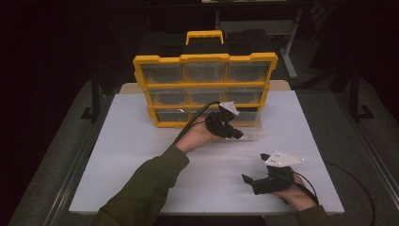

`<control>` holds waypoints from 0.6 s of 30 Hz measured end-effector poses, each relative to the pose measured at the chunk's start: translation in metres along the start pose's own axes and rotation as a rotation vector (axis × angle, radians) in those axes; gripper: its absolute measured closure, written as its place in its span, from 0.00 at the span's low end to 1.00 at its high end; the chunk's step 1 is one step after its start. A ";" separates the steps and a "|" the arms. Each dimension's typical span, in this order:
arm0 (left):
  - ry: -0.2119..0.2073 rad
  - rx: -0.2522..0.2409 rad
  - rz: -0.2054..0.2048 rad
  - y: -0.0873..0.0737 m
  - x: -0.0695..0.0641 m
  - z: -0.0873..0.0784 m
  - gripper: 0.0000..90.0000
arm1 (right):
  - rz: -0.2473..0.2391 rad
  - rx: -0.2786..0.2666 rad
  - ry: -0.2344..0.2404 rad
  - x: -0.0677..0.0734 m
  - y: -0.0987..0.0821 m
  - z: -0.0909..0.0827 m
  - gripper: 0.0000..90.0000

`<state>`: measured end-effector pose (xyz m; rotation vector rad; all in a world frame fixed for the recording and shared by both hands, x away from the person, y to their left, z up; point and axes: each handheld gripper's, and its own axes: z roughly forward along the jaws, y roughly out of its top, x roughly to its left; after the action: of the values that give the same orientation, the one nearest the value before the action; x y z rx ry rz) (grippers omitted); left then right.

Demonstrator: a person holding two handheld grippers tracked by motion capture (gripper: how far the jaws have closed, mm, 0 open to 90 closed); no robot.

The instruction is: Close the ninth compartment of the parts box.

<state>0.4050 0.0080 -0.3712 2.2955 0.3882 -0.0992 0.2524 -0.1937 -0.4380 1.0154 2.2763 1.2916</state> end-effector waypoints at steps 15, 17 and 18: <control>0.024 -0.026 0.000 0.002 0.007 0.000 1.00 | 0.007 0.005 -0.002 0.000 0.000 0.000 0.00; 0.027 -0.026 0.000 0.002 0.007 0.001 1.00 | 0.004 0.002 -0.002 0.000 0.000 0.000 0.00; 0.027 -0.028 -0.007 0.003 0.007 0.001 1.00 | 0.003 0.001 -0.001 0.000 0.000 0.000 0.00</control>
<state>0.4127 0.0072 -0.3716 2.2698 0.4090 -0.0655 0.2525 -0.1942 -0.4379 1.0207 2.2757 1.2906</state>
